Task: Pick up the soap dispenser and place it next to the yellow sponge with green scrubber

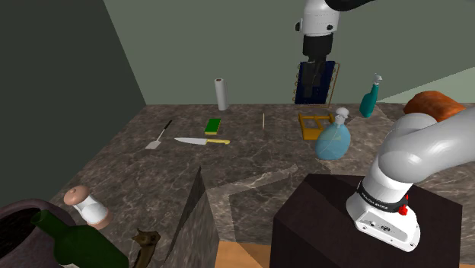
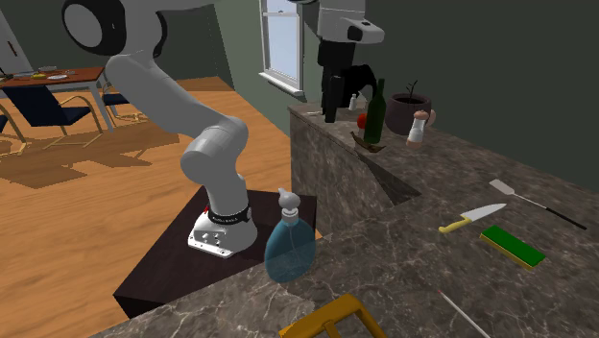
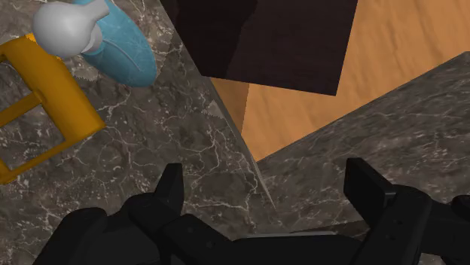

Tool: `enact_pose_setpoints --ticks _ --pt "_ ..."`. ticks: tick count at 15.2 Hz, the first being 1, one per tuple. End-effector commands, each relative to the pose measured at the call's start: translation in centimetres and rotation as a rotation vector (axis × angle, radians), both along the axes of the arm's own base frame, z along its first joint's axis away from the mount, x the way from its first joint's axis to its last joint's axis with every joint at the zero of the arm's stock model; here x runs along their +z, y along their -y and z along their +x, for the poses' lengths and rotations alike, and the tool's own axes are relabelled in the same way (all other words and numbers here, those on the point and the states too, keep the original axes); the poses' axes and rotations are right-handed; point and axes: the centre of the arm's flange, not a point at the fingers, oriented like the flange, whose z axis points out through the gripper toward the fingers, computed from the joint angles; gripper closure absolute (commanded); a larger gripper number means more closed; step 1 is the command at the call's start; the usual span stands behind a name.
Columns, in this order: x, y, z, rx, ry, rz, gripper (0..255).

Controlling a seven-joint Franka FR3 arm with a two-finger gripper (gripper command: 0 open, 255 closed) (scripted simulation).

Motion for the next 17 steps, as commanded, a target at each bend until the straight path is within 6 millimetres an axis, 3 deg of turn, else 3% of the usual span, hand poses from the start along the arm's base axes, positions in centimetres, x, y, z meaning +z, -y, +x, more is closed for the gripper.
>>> enact_pose_setpoints --ticks 1,9,17 --pt "0.0 0.0 0.0 0.0 0.0 0.0 0" --pt "-9.2 2.5 -1.3 0.128 -0.045 -0.165 0" --pt "-17.8 6.6 -2.7 0.256 -0.09 -0.33 0"
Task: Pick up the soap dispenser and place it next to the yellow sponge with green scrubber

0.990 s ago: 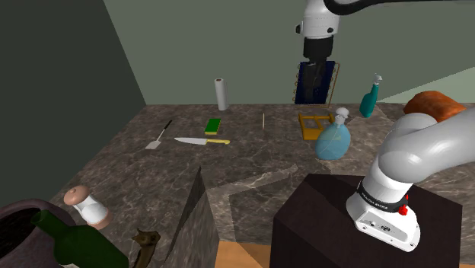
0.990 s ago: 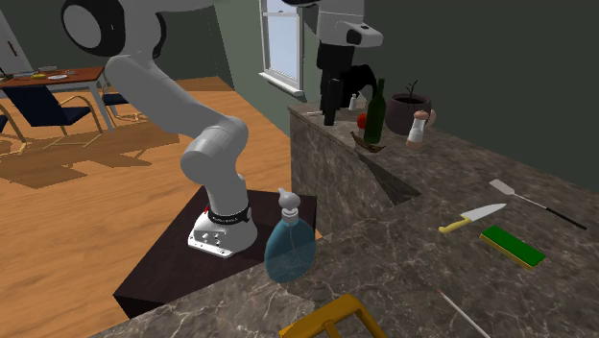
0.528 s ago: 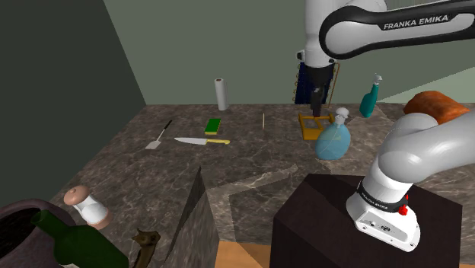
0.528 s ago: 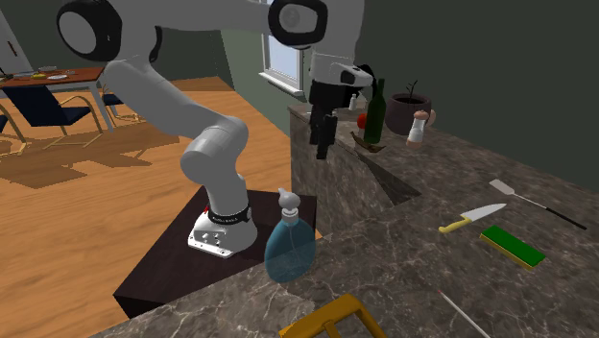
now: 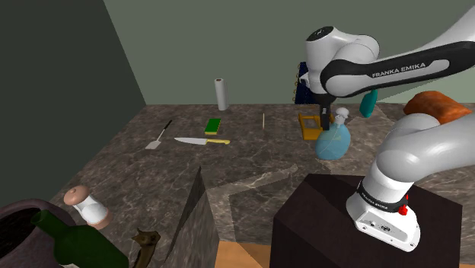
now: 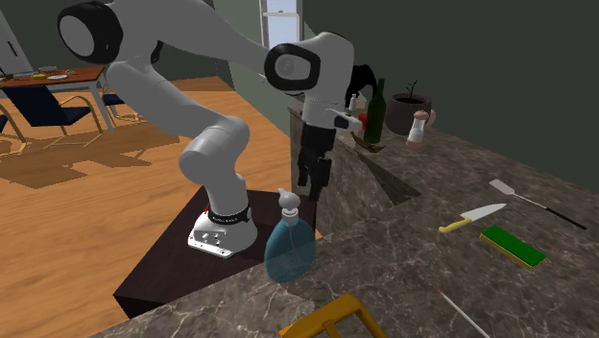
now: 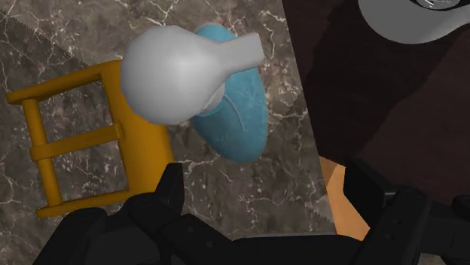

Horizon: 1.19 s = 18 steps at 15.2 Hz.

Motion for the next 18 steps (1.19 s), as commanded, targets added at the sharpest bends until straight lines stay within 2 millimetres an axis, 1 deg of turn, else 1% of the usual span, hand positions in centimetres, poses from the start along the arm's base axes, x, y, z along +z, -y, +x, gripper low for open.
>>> enact_pose_setpoints --ticks 1,2,3,9,10,18 --pt "-2.1 1.4 -0.4 0.037 -0.008 -0.043 0" --pt "-3.1 2.0 -0.5 0.053 -0.014 -0.064 0" --pt "-3.3 2.1 -0.5 0.056 -0.015 -0.067 0" --pt "-6.2 3.3 -0.9 0.056 -0.015 -0.067 0" --pt "-6.9 3.6 -1.0 0.056 -0.015 -0.067 0" --pt "-6.9 3.6 -1.0 0.056 -0.015 -0.067 0"
